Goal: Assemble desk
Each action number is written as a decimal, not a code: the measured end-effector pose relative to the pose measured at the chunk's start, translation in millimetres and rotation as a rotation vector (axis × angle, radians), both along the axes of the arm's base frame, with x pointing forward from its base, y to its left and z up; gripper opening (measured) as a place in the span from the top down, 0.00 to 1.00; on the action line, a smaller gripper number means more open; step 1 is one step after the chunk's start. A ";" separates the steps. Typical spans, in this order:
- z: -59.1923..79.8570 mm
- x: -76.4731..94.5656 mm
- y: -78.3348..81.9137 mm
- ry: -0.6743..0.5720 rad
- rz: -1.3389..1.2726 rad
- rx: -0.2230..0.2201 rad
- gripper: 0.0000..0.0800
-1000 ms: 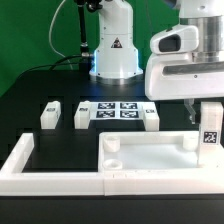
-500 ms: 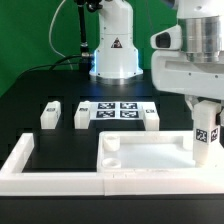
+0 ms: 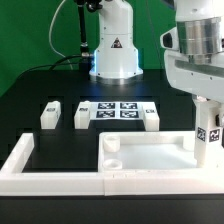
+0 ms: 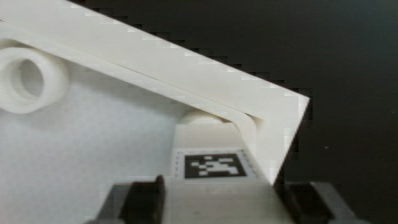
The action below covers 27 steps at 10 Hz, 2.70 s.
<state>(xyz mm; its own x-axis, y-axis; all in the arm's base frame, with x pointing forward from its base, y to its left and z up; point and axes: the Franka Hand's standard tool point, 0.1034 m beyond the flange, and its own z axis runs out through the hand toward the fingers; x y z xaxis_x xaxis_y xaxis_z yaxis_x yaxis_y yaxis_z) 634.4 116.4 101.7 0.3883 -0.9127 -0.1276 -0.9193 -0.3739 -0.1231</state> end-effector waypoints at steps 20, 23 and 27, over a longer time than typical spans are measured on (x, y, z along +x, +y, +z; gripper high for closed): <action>2.1 4.6 -8.5 -0.033 0.169 -0.075 0.64; 1.7 4.8 -6.5 0.009 -0.286 -0.009 0.64; -1.1 5.1 -5.6 -0.047 0.225 -0.050 0.23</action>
Offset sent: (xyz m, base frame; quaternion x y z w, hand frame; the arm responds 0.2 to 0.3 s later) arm 0.0000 0.0000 0.0000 0.0000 0.0000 -0.1296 0.9916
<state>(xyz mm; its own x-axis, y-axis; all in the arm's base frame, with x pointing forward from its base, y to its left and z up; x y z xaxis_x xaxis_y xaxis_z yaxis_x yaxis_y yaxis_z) 639.5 110.9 100.6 0.5874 -0.8070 -0.0609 -0.8055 -0.5758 -0.1402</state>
